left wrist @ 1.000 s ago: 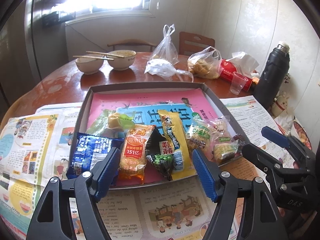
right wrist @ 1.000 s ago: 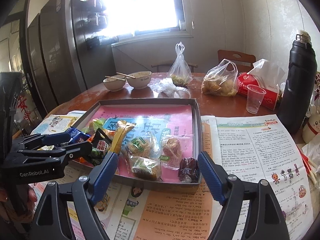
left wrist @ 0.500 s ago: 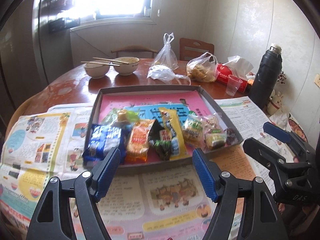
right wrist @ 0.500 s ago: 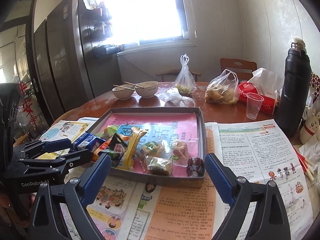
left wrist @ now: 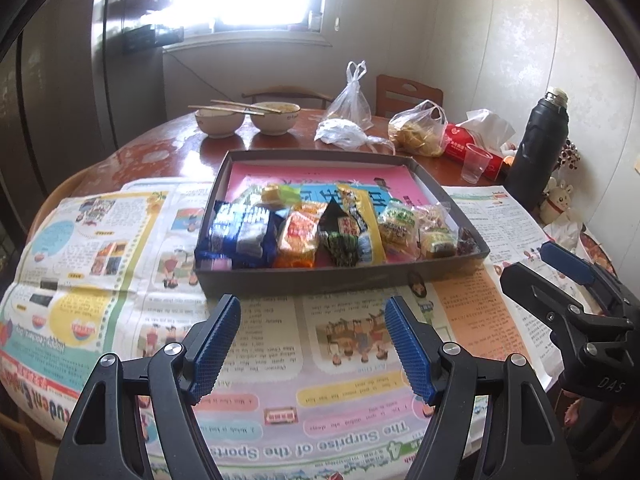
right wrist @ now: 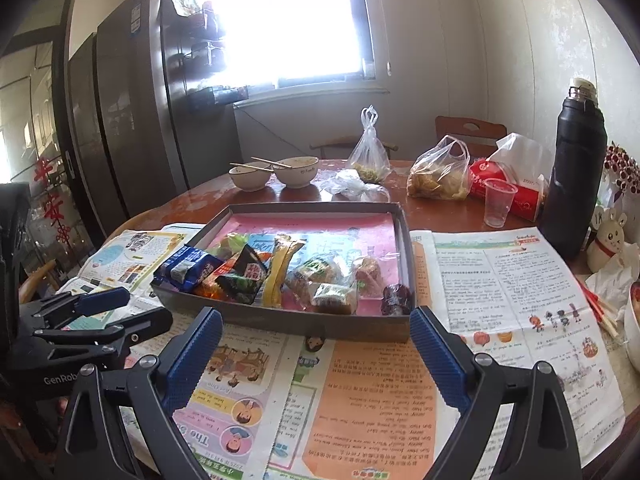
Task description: Organize snacks
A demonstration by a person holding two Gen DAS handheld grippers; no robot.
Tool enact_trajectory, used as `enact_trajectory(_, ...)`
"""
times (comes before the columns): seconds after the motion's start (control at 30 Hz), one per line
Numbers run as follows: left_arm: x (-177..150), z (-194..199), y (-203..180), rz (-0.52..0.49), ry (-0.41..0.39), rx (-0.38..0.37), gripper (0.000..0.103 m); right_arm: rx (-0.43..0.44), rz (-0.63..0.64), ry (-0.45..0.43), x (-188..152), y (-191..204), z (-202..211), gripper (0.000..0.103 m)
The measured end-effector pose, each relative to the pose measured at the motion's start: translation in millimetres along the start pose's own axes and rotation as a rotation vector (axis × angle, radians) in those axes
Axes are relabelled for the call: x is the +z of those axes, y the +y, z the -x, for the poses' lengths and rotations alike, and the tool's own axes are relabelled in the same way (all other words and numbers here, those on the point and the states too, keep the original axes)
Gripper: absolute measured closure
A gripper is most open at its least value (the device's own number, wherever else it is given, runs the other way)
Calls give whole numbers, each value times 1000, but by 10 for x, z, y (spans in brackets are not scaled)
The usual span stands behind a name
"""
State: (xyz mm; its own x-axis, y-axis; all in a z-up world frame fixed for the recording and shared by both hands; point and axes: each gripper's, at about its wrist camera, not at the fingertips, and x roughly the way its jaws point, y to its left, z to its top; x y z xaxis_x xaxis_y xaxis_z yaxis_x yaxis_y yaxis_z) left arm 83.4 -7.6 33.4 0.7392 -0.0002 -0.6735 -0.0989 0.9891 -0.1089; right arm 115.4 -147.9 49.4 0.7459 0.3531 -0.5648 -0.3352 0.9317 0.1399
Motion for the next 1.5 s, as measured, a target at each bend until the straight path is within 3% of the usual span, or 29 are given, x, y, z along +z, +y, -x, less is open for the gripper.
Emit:
enact_trajectory(0.83,-345,38,-2,-9,49,16,27,1,-14,35,-286,99,108,8)
enact_trajectory(1.5,-376,-17,27,-8,68,33,27,3,-22,70,-369,120,17,8)
